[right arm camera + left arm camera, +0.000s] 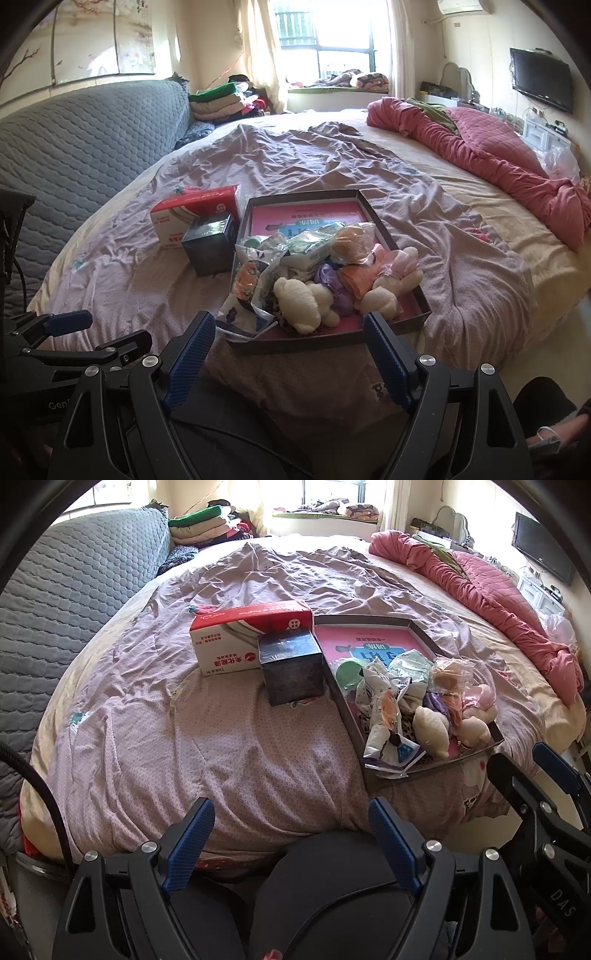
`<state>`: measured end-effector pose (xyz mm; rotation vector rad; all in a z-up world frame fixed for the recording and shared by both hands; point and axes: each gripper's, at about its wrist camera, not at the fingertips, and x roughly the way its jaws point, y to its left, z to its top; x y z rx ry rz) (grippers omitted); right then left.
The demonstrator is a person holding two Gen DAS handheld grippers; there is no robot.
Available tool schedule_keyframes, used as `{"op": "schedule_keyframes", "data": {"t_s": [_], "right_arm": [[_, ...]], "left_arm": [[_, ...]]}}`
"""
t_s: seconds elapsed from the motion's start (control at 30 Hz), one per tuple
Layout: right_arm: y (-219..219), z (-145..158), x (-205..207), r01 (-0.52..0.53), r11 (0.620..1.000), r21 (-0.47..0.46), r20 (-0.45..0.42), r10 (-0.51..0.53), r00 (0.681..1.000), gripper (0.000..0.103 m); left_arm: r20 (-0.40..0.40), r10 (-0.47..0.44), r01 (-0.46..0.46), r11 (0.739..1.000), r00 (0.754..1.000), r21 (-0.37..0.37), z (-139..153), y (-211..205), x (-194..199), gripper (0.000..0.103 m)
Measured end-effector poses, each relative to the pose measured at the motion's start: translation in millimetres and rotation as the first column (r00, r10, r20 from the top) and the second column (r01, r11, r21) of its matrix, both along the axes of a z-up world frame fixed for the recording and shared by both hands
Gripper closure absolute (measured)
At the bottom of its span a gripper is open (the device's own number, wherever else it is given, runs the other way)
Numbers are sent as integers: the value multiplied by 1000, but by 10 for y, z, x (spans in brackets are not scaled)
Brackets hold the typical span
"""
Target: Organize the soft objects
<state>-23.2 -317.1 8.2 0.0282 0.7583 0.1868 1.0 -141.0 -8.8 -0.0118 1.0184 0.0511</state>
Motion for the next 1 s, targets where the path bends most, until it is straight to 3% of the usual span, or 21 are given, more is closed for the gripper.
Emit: {"op": "schedule_keyframes", "data": {"t_s": [1.0], "right_arm": [[-19, -39, 34, 9, 1000, -4, 0, -9, 1000, 20]], "left_arm": [[-16, 20, -19, 1000, 1000, 20, -112, 52, 20, 18]]}}
